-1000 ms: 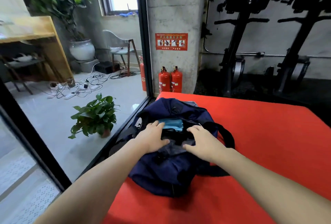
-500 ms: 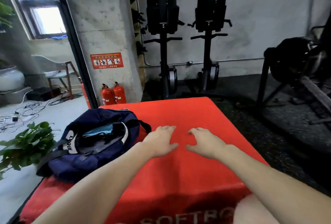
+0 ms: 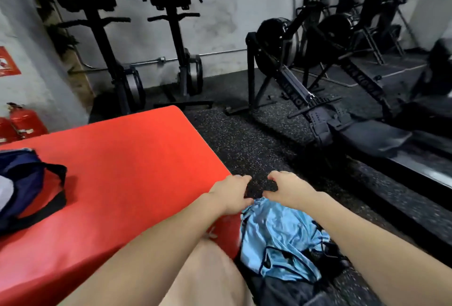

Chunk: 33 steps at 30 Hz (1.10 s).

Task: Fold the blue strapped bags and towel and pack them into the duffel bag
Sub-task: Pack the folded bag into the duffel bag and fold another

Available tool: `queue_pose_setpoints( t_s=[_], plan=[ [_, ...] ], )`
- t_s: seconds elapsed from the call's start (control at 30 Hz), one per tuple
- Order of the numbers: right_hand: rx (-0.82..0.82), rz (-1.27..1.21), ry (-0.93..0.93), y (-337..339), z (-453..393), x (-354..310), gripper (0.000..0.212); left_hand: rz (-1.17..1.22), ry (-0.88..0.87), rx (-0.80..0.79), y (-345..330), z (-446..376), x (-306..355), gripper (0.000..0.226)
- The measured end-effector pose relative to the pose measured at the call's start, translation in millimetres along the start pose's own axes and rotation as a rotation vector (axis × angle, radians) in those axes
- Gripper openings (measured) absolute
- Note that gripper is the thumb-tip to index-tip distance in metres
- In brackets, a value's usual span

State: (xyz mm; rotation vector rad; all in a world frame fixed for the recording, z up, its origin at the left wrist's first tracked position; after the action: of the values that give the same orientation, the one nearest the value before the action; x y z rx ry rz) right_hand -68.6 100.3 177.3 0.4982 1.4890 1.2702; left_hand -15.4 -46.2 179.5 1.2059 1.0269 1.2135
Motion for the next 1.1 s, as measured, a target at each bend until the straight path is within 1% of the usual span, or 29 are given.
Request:
queue_pose_setpoints(
  t_s=[0.1, 0.27, 0.43, 0.53, 0.63, 0.73, 0.8, 0.9, 1.1],
  plan=[
    [-0.025, 0.004, -0.091, -13, 3, 60, 0.056, -0.016, -0.023, -0.081, -39, -29, 32, 0.066],
    [-0.107, 0.040, -0.211, -55, -4, 135, 0.060, -0.064, -0.071, -0.191, -100, -65, 73, 0.053],
    [-0.172, 0.158, -0.213, -103, -19, 181, 0.047, -0.075, -0.064, -0.288, -162, -102, 88, 0.048],
    [-0.218, 0.238, -0.194, -131, -35, 200, 0.043, -0.069, -0.044, -0.351, -197, -122, 84, 0.047],
    [-0.256, 0.262, -0.184, -156, -56, 216, 0.037, -0.083, -0.013, -0.416, -227, -141, 76, 0.050],
    [-0.258, 0.285, -0.189, -175, -79, 229, 0.035, -0.127, -0.014, -0.442, -249, -159, 69, 0.044],
    [-0.258, 0.301, -0.186, -189, -96, 237, 0.032, -0.184, -0.036, -0.446, -264, -172, 66, 0.045],
    [-0.265, 0.321, -0.201, -211, -118, 249, 0.029, -0.270, -0.080, -0.420, -287, -189, 59, 0.049],
    [-0.219, 0.293, -0.232, -238, -138, 258, 0.022, -0.309, -0.125, -0.375, -301, -213, 48, 0.048]
  ],
)
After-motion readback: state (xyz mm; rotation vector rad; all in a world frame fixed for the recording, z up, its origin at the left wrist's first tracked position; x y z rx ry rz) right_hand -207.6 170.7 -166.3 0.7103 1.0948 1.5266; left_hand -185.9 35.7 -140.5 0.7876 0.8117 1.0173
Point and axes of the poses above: each hand's wrist, its own z-axis away from the middle knuckle, its own y-axis out of the back of the hand, x = y × z, the point moved 7 cm from there along -z, towards the middle knuckle, and after that the axes turned 8 degrees about -z, right-handed, at the moved point
